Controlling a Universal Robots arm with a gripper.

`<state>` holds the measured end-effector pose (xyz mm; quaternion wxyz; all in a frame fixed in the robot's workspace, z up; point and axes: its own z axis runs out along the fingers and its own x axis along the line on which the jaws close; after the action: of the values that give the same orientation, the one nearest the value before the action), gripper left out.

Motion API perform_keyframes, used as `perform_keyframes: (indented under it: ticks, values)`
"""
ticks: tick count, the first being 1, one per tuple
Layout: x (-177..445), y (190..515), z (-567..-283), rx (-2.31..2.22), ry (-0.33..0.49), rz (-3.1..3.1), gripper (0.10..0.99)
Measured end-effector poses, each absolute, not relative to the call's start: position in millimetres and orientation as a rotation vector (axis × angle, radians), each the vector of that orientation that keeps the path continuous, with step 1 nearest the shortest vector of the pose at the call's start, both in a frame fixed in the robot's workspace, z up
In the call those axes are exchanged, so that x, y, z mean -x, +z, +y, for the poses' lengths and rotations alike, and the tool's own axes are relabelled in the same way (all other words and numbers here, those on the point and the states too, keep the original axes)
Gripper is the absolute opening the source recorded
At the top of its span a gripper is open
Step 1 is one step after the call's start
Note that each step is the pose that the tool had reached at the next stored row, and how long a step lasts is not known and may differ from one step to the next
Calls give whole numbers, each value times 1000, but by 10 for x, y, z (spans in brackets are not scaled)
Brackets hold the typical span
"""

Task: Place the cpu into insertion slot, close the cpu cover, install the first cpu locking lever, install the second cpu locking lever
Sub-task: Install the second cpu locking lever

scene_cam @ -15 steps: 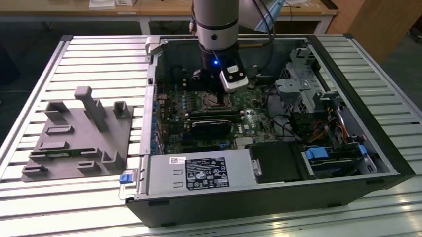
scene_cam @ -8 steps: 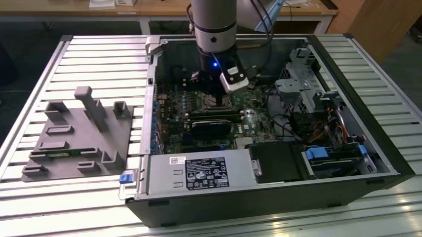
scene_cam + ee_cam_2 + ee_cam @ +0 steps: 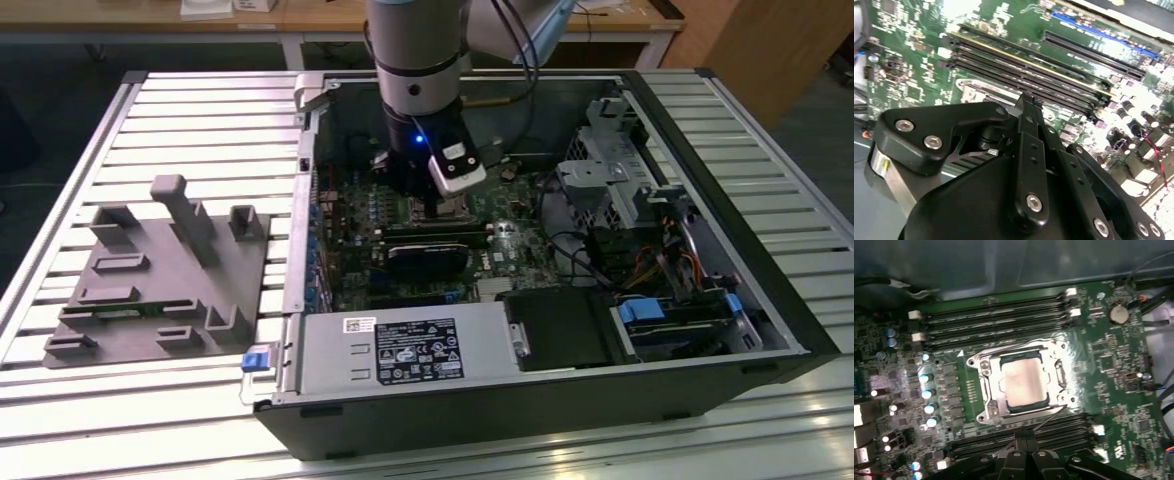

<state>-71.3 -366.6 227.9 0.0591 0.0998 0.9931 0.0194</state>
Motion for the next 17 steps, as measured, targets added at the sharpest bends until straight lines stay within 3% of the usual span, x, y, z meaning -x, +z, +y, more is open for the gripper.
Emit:
perform_keyframes:
  ticks: [10, 17]
  values:
    - [784, 2172, -3724, -296, 64, 3009, 106]
    - [821, 2115, -3747, -256, 130, 3015, 106]
